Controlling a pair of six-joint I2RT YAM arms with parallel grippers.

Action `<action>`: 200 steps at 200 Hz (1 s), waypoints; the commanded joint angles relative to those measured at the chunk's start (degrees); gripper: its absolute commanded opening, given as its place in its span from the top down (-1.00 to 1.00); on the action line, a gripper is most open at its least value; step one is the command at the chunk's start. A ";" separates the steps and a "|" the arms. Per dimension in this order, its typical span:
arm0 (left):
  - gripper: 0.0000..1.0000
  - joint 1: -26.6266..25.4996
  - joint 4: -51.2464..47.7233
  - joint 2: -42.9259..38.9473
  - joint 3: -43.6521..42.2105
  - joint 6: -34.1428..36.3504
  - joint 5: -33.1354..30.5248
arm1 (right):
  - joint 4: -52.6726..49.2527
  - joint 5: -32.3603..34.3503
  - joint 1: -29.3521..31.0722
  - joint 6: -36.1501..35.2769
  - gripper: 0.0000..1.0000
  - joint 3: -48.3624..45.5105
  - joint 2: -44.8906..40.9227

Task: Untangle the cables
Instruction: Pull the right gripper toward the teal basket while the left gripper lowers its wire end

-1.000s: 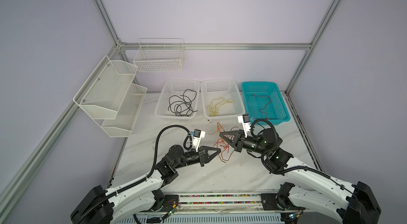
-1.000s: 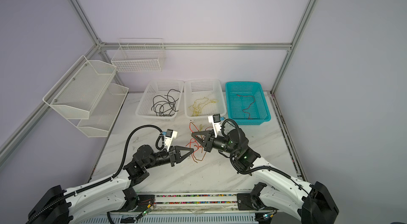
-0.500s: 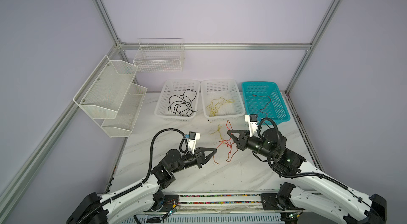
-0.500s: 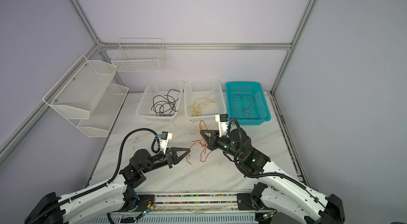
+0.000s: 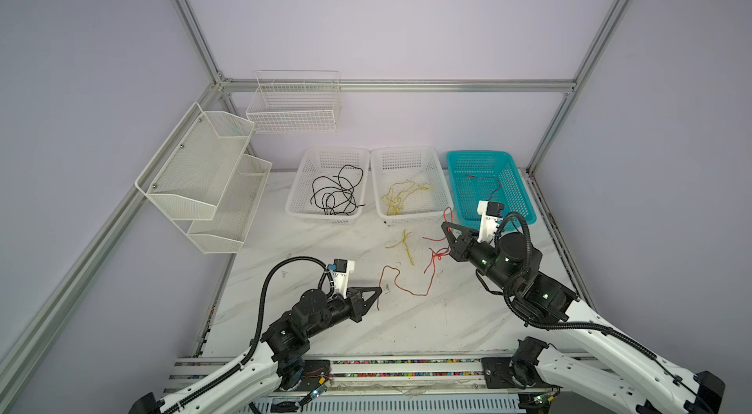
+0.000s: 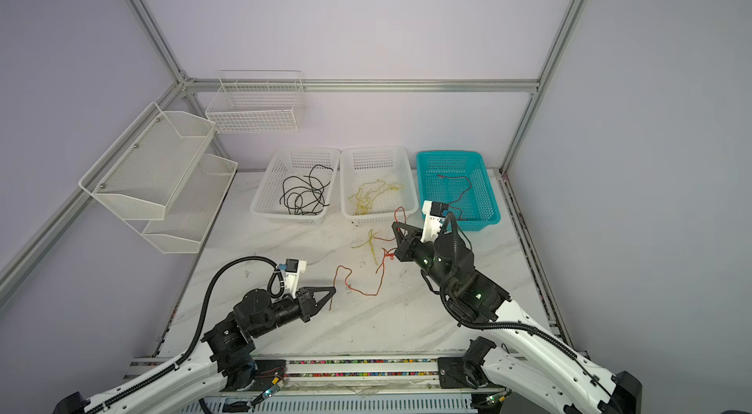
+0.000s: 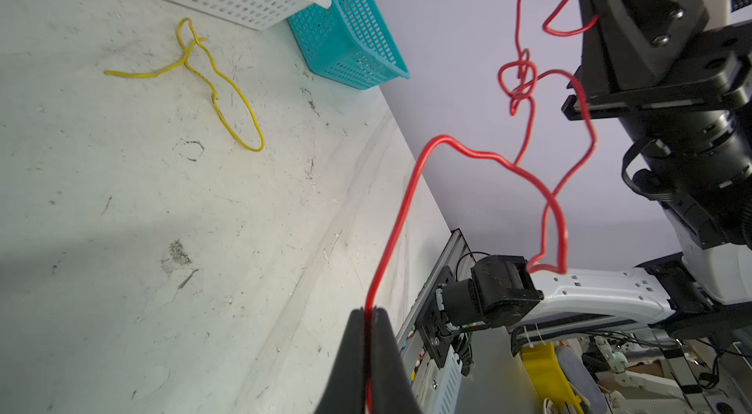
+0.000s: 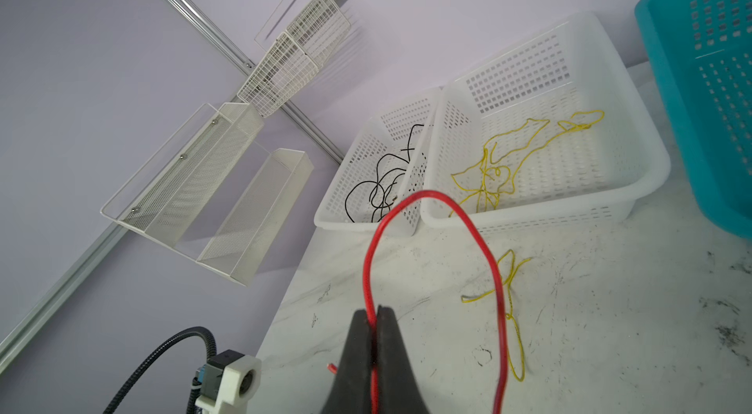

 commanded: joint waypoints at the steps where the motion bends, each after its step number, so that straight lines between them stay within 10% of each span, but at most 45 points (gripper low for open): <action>1: 1.00 0.47 -12.54 -3.68 0.27 1.09 -7.45 | -0.12 5.98 -0.86 0.64 1.00 0.66 -3.83; 114: 1.00 11.48 -40.92 -12.04 8.35 -0.28 -23.78 | -19.32 27.57 -12.91 3.92 1.00 2.59 -2.87; 172: 1.00 13.92 -43.17 -16.50 9.32 -0.99 -27.36 | -17.29 13.82 -28.41 3.58 1.00 -2.73 -2.45; 200: 1.00 14.45 -36.80 -10.88 8.08 -0.02 -21.55 | -7.72 -8.06 -29.15 -0.37 1.00 -4.53 -0.24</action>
